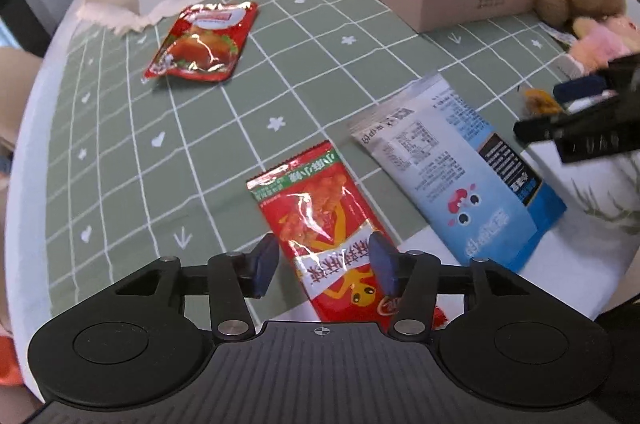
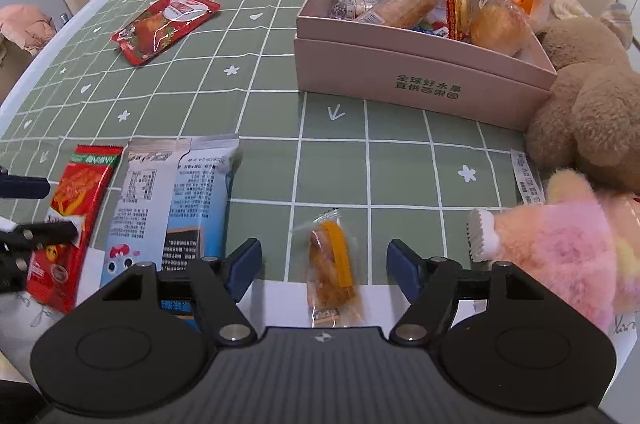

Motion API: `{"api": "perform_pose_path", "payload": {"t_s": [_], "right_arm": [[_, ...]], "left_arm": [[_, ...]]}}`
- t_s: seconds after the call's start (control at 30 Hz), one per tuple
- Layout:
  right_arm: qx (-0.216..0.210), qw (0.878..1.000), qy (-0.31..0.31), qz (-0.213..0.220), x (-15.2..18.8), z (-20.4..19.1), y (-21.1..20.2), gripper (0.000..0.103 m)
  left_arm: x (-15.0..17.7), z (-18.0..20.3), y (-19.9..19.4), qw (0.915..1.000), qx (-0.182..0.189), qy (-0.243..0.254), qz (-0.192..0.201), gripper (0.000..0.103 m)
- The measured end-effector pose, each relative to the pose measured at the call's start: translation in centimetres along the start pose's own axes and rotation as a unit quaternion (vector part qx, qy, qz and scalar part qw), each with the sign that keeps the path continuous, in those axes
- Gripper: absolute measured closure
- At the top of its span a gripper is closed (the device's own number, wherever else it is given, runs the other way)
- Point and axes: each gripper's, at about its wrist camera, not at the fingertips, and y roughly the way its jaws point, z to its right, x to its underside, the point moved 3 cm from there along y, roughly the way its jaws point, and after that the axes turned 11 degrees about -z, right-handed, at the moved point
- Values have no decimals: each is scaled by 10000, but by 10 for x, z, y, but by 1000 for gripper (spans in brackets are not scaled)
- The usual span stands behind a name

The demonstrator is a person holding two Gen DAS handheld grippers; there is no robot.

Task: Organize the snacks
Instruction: 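Lift the red bag and orange candy off the table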

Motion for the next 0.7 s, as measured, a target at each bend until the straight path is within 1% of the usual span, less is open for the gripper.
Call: {"api": "perform_pose_path", "payload": {"t_s": [0.03, 0.1, 0.13, 0.17, 0.23, 0.3, 0.37, 0.4, 0.43, 0.47, 0.5, 0.53, 0.6, 0.63, 0.67, 0.7], "right_arm": [[-10, 10000, -6, 7, 2, -1, 1, 27], [-7, 9999, 113, 44, 4, 1, 3, 17], [-16, 9998, 183, 63, 4, 3, 3, 17], [-15, 9997, 215, 82, 5, 3, 4, 15], [-2, 9998, 173, 79, 5, 4, 4, 15], [-34, 9999, 126, 55, 6, 5, 3, 15], [-148, 9998, 37, 90, 9, 7, -1, 17], [-200, 9997, -2, 140, 12, 8, -4, 19], [-231, 9996, -30, 180, 13, 10, -6, 20], [-263, 9994, -44, 197, 14, 12, -8, 25], [-314, 9993, -41, 184, 13, 14, -8, 33], [-352, 9993, -23, 147, 11, 15, -8, 38], [-307, 9995, -28, 113, 6, 14, -6, 61], [-271, 9995, -103, 86, 3, 12, -6, 70], [-224, 9996, -190, 46, 1, 9, -7, 82], [-200, 9995, -229, 71, -1, 8, -10, 82]], "left_arm": [[-1, 1, 1, 9999, 98, -39, -4, 52], [-5, 1, 5, 9981, 536, -304, -62, 46], [-7, 0, 9, 9963, 704, -467, -127, 36], [-8, -2, 12, 9955, 744, -579, -131, 26], [-9, 1, 14, 9960, 657, -597, -138, 24], [-8, 7, 15, 9976, 501, -438, -164, 24], [-8, 10, 15, 9986, 424, -266, -177, 24], [-7, 9, 14, 9986, 434, -257, -168, 24], [-6, 7, 13, 9985, 444, -278, -157, 29], [-5, 5, 12, 9982, 474, -337, -151, 31], [-5, 1, 12, 9975, 532, -435, -147, 32], [-5, -1, 12, 9966, 600, -548, -139, 33], [-5, -5, 11, 9951, 677, -713, -116, 35], [-5, -6, 11, 9949, 680, -733, -117, 38], [-5, -7, 11, 9950, 677, -725, -117, 42], [-5, -8, 10, 9948, 716, -718, -111, 43]]}}
